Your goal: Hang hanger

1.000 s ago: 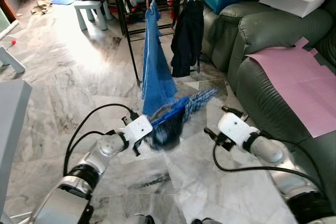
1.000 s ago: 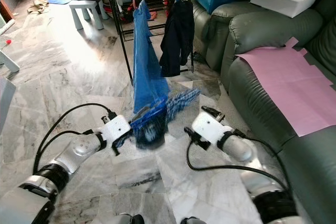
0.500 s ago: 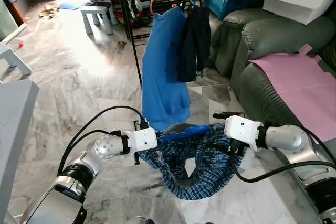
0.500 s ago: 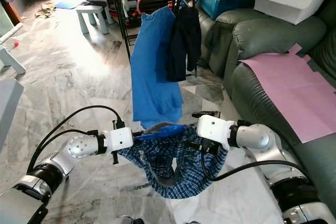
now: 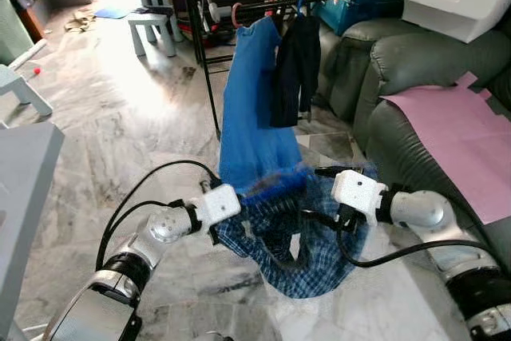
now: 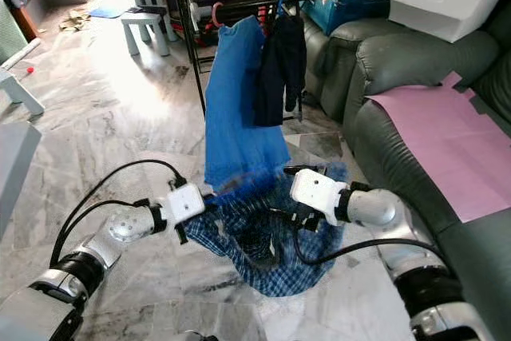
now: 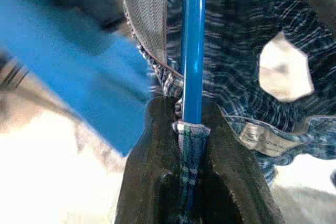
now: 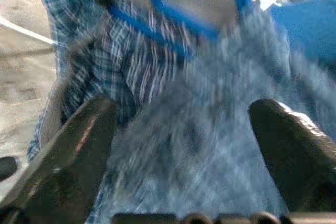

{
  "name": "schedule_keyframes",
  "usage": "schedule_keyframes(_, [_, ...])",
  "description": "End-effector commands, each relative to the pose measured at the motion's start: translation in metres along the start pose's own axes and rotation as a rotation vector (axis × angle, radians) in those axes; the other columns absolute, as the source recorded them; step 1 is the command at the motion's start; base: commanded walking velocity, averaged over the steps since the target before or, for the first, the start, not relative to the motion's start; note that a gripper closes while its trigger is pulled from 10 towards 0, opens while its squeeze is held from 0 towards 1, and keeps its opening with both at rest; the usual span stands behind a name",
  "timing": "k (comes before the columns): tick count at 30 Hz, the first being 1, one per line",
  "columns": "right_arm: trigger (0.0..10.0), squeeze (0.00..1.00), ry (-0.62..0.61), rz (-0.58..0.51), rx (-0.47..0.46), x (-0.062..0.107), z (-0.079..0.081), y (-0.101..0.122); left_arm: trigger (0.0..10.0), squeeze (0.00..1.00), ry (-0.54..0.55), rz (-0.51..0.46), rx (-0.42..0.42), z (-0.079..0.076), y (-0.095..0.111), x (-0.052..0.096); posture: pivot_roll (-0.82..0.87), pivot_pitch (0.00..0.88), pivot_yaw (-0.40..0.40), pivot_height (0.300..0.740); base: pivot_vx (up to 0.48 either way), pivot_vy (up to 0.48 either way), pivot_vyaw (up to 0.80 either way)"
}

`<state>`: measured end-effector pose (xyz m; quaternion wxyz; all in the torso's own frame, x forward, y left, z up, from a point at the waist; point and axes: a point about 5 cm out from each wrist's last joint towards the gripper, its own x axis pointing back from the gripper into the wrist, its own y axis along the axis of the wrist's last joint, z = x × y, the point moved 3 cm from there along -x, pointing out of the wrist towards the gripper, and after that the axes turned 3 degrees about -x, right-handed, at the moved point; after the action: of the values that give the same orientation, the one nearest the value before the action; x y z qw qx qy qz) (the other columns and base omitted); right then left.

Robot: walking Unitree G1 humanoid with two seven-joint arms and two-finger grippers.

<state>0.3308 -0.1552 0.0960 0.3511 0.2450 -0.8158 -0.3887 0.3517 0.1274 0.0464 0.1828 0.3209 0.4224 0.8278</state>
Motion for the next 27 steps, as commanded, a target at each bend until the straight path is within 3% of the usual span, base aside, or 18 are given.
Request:
schedule_keyframes(1, [10.0, 0.00, -0.058, 0.000, -0.022, 0.000, -0.004, -0.002, 10.0, 0.00, 0.048, 0.026, 0.045, 0.004, -0.008, 0.004, -0.10, 0.000, 0.054, 0.740, 0.000, 0.000, 0.00])
schedule_keyframes(4, [10.0, 0.00, -0.137, -0.006, -0.071, -0.004, -0.004, -0.006, 10.0, 0.00, 0.136, 0.084, 0.147, 0.009, -0.022, 0.008, -0.09, 0.000, 0.053, 0.740, 0.000, 0.000, 0.00])
schedule_keyframes(5, [10.0, 0.00, -0.230, 0.000, -0.130, -0.008, -0.007, -0.011, 10.0, 0.00, 0.201, 0.117, 0.231, 0.011, -0.031, 0.011, -0.09, 0.000, 0.053, 0.740, 0.000, 0.000, 0.00])
schedule_keyframes(7, [10.0, 0.00, -0.254, 0.003, -0.144, -0.009, -0.008, -0.013, 10.0, 0.00, 0.217, 0.125, 0.251, 0.012, -0.033, 0.012, -0.09, 0.000, 0.053, 0.740, 0.000, 0.000, 0.00])
schedule_keyframes(11, [10.0, 0.00, -0.463, 0.065, -0.374, -0.016, -0.011, -0.036, 10.0, 0.00, 0.327, 0.228, 0.364, 0.012, -0.055, 0.021, -0.08, 0.000, 0.045, 0.740, 0.000, 0.000, 0.00])
schedule_keyframes(12, [10.0, 0.00, -0.463, 0.065, -0.374, -0.016, -0.011, -0.036, 10.0, 0.00, 0.327, 0.228, 0.364, 0.012, -0.055, 0.021, -0.08, 0.000, 0.045, 0.740, 0.000, 0.000, 0.00])
schedule_keyframes(17, [10.0, 0.00, -0.681, 0.208, -0.699, -0.024, 0.008, -0.072, 10.0, 0.00, 0.443, 0.388, 0.478, 0.002, -0.083, 0.033, -0.07, 0.000, 0.046, 0.740, 0.000, 0.000, 0.00])
schedule_keyframes(24, [10.0, 0.00, -0.733, 0.273, -0.842, -0.026, 0.023, -0.087, 10.0, 0.00, 0.448, 0.455, 0.539, -0.011, -0.092, 0.034, -0.07, 0.000, 0.048, 0.740, 0.000, 0.000, 0.00])
schedule_keyframes(27, [10.0, 0.00, -0.721, 0.346, -0.929, -0.026, 0.043, -0.100, 10.0, 0.00, 0.413, 0.530, 0.510, -0.023, -0.097, 0.034, -0.07, 0.000, 0.048, 0.740, 0.000, 0.000, 0.00])
